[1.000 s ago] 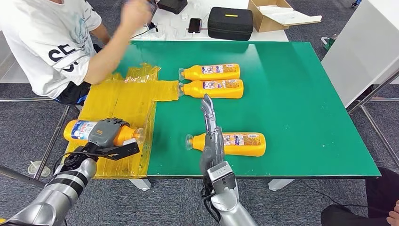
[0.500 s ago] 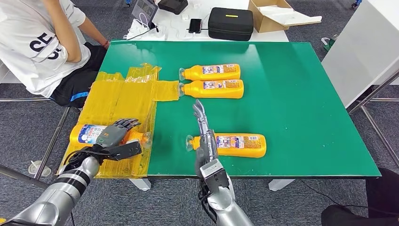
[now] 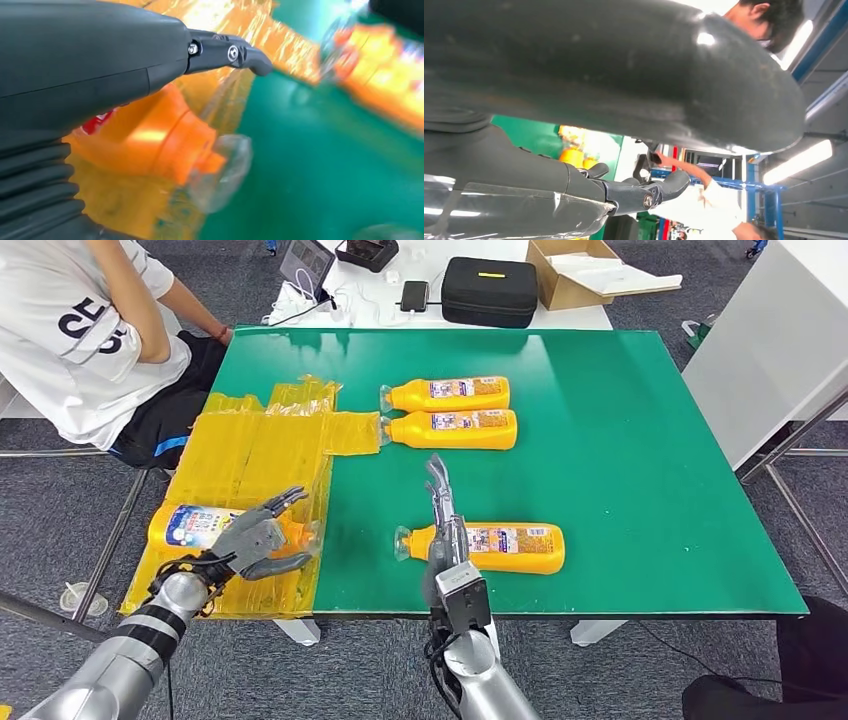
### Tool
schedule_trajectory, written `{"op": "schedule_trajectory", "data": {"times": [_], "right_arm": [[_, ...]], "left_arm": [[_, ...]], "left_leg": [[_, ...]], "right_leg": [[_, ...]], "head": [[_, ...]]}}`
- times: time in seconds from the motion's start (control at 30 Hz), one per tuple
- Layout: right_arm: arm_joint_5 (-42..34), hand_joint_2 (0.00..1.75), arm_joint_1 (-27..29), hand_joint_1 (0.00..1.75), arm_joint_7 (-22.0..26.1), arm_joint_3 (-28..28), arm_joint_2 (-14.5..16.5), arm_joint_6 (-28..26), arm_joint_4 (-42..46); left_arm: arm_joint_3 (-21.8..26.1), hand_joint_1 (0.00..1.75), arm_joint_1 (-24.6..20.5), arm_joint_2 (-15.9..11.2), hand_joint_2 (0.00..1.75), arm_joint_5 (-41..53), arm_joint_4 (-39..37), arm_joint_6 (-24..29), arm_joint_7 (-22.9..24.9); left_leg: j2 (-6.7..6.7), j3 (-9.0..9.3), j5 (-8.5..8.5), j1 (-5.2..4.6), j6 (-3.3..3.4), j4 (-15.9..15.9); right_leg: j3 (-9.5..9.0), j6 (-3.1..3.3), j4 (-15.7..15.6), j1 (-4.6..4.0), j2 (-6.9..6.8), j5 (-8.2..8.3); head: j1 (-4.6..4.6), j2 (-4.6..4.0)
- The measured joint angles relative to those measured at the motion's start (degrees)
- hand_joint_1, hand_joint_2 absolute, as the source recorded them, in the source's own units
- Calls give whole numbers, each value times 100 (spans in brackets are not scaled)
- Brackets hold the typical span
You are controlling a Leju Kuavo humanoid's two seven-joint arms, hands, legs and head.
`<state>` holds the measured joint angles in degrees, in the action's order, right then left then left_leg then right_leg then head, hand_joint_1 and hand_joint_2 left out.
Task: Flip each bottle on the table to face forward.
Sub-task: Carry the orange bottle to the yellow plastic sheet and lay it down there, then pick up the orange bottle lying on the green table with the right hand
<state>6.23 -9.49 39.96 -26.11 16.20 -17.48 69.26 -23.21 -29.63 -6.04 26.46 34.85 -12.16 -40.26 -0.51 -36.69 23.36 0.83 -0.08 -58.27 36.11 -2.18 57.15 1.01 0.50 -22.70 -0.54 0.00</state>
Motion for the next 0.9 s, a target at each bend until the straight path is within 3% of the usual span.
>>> {"op": "schedule_trajectory", "data": {"times": [0.07,0.2,0.4,0.57,0.9], "right_arm": [[266,175,-18,0,-141,23,-8,-90,-48],[1182,175,-104,0,-861,32,-109,-317,-142],[2542,175,-251,0,-1994,63,-528,-333,-238],[3359,175,-305,0,-2816,119,-989,28,-238],[3347,175,-369,0,-3260,143,-1662,1025,-165]], "left_arm": [[36,0,183,62,175,-597,256,443,0],[579,0,445,421,175,-1449,754,1542,0],[1626,0,779,904,175,-1494,1663,2653,0],[2176,0,1009,1066,175,-1296,2019,3031,0],[2451,0,1181,1174,175,-987,2047,3411,4]], "left_leg": [[1,-2,0,0,0,0],[0,-6,0,-1,0,-1],[0,-8,1,-2,1,-1],[-1,-7,1,0,1,-1],[-3,-10,1,-1,1,-2]], "right_leg": [[3,0,0,0,0,0],[4,0,-1,1,-1,0],[4,-1,-2,2,0,0],[5,-1,-2,0,-1,0],[4,-1,-2,1,-1,0]], "head": [[0,1],[-1,0],[-1,0],[-1,0],[-1,0]]}}
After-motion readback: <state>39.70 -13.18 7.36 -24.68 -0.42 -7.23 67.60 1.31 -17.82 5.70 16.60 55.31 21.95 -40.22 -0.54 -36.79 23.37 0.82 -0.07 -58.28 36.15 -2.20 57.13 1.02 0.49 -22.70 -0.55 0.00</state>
